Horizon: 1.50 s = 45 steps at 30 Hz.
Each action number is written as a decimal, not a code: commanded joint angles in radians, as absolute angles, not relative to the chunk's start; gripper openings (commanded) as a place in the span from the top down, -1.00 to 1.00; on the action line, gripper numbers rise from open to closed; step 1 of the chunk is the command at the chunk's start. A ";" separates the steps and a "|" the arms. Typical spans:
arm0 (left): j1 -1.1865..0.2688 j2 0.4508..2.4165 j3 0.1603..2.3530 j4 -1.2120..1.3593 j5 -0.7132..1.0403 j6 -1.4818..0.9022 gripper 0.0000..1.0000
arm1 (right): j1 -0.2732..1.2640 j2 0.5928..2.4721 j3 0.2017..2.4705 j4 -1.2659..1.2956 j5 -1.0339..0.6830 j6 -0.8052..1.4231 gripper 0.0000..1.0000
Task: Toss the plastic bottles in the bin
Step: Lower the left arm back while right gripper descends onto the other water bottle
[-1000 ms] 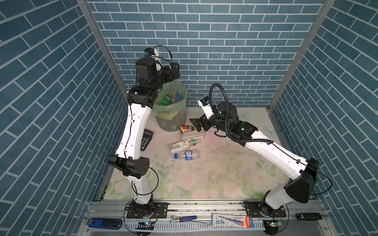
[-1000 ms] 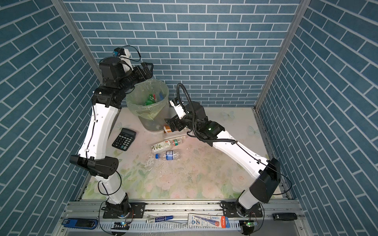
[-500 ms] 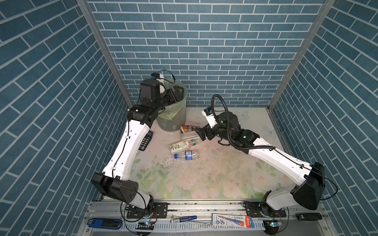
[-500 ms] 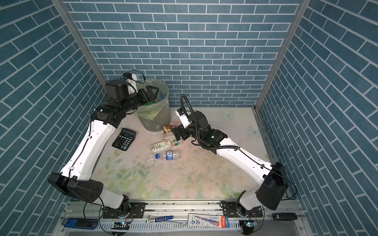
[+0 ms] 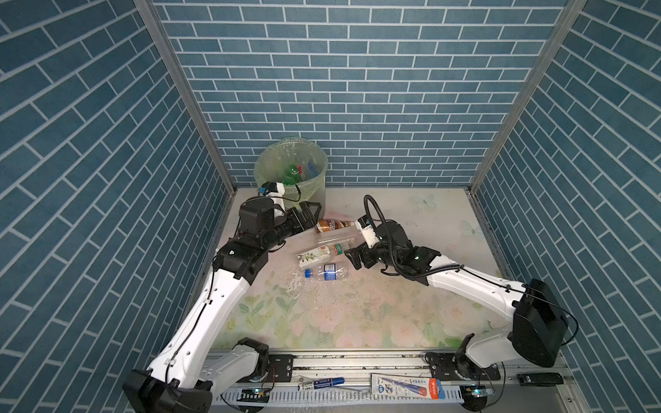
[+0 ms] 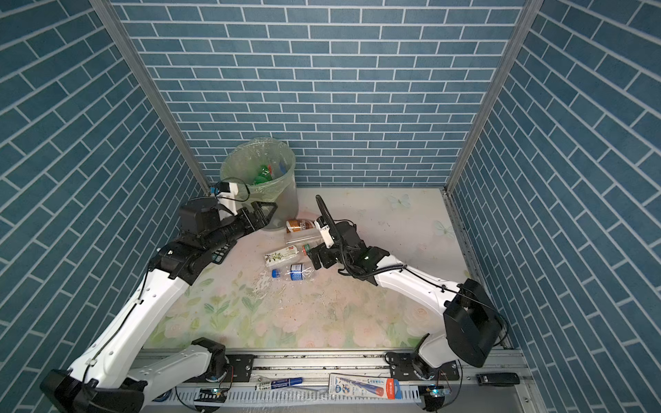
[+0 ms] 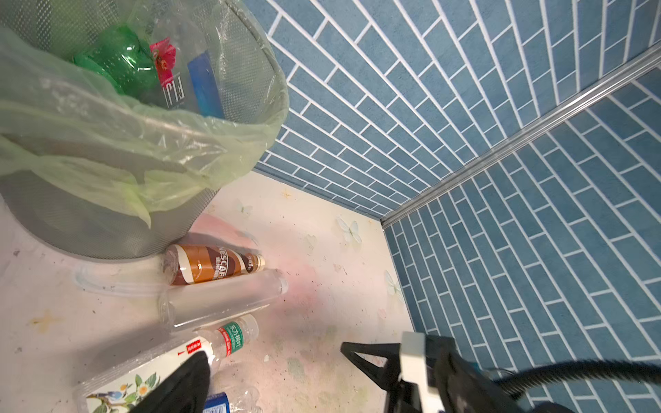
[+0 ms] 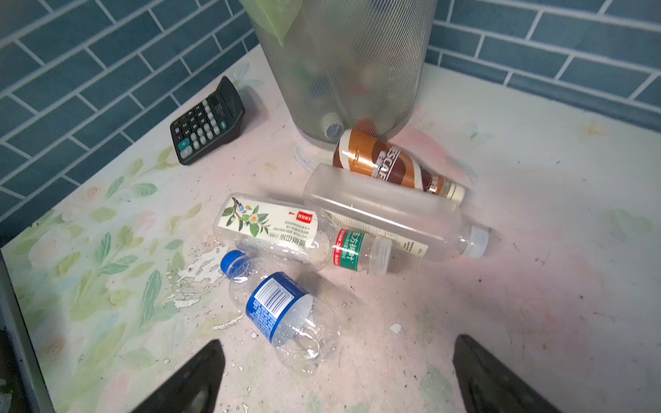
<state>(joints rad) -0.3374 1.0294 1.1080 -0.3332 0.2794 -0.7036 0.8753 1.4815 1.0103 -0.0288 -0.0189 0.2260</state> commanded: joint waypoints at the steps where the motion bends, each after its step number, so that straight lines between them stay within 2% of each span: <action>1: -0.345 0.955 1.022 -0.301 0.292 -0.728 -0.99 | 0.898 1.533 0.943 0.091 -0.012 0.273 -0.99; 6: -0.347 0.836 0.875 -0.260 0.290 -0.761 -0.99 | 0.926 1.583 0.902 0.161 -0.043 0.280 -0.99; 12: -0.347 0.788 0.789 -0.255 0.299 -0.763 -0.99 | 0.956 1.658 0.928 0.169 -0.046 0.246 -0.99; 28: -0.353 0.771 0.667 -0.233 0.264 -0.778 -0.99 | 0.959 1.804 0.990 0.215 -0.082 0.164 -0.98; 30: -0.357 0.770 0.649 -0.216 0.253 -0.790 -0.99 | 0.958 1.820 1.003 0.212 -0.128 0.150 -0.98; 39: -0.425 0.763 0.615 -0.201 0.173 -0.827 -0.99 | 0.959 1.857 1.031 0.205 -0.182 0.129 -0.99; 45: -0.454 0.720 0.596 -0.226 0.128 -0.822 -0.99 | 0.959 1.876 1.031 0.207 -0.199 0.140 -0.88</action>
